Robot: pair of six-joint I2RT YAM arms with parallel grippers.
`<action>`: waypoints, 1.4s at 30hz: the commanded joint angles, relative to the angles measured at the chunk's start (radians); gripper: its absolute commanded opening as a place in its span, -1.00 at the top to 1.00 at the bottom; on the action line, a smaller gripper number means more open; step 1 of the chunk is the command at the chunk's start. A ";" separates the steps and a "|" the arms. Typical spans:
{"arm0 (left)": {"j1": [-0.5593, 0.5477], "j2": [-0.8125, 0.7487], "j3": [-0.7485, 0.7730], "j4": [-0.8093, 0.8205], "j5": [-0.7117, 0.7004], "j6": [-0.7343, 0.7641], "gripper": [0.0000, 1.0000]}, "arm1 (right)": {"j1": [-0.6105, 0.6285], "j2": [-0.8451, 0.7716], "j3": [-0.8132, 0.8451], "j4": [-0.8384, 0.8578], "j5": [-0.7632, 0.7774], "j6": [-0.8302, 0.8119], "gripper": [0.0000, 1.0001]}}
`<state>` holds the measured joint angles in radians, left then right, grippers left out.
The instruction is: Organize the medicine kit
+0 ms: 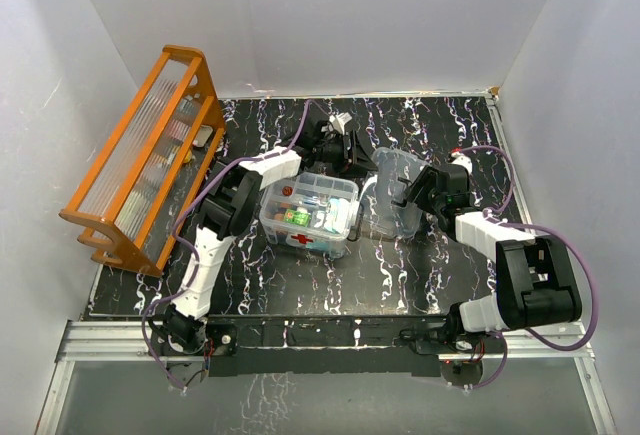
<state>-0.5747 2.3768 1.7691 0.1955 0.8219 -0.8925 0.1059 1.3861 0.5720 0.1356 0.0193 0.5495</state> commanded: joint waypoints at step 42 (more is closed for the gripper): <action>-0.062 -0.129 0.003 -0.024 0.033 0.082 0.39 | 0.020 -0.050 0.023 0.083 -0.091 -0.048 0.00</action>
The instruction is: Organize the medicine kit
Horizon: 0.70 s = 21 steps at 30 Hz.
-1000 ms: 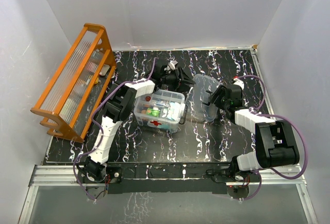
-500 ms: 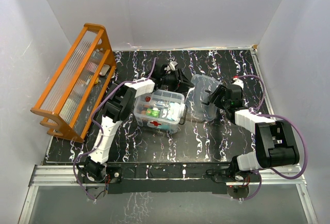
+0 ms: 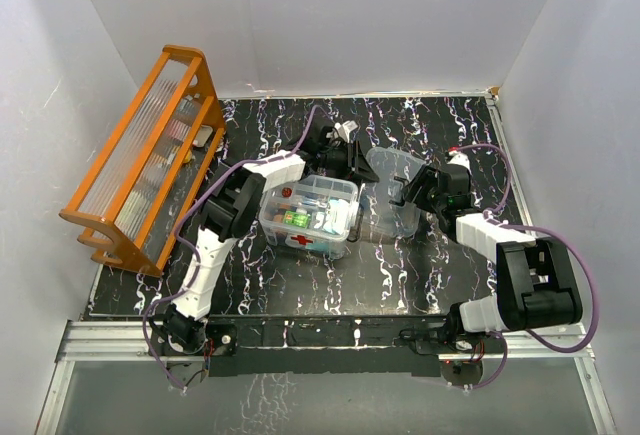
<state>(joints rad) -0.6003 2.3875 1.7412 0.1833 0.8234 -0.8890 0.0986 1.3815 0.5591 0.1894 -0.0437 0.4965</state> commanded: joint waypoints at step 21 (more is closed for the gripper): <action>-0.017 -0.261 0.064 0.082 -0.165 0.010 0.58 | 0.027 -0.308 0.286 -0.333 0.161 0.085 -0.48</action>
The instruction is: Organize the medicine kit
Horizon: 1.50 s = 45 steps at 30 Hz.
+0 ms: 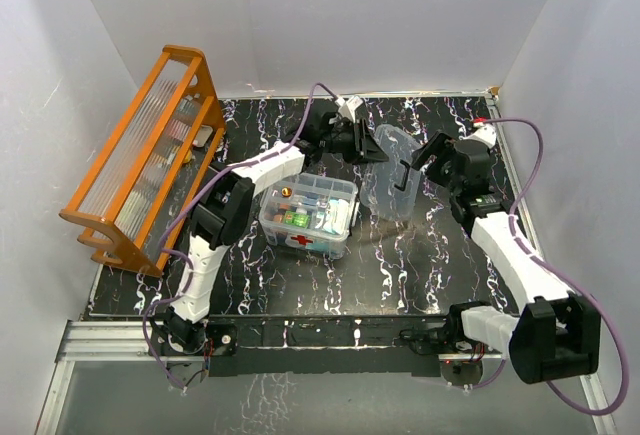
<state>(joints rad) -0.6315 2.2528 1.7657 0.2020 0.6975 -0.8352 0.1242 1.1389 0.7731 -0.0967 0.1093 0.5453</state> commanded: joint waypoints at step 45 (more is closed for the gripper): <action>0.038 -0.605 -0.180 0.364 -0.593 -0.427 0.57 | 0.036 -0.347 -0.033 0.281 -0.418 0.859 -0.75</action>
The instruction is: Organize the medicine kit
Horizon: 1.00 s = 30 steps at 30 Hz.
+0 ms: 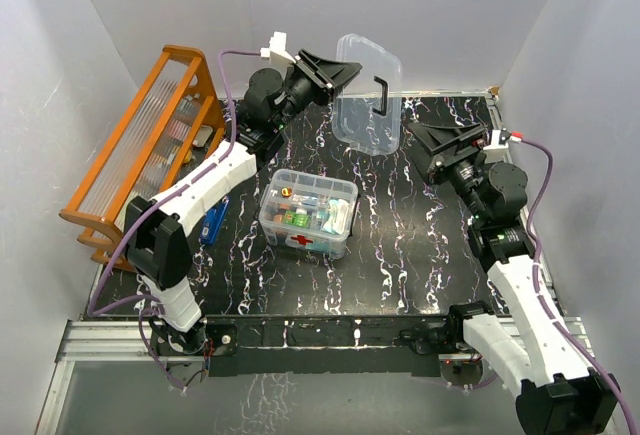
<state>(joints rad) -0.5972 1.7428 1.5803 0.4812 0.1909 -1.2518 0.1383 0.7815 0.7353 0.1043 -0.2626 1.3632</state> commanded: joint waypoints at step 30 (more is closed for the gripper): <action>0.003 -0.217 -0.093 0.179 -0.296 -0.084 0.56 | 0.331 0.340 0.137 0.617 0.301 0.206 -0.49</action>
<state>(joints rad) -0.5972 1.6054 1.5036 0.5922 -0.0765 -1.3289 0.4637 1.1049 0.8131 0.5987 -0.0063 1.5276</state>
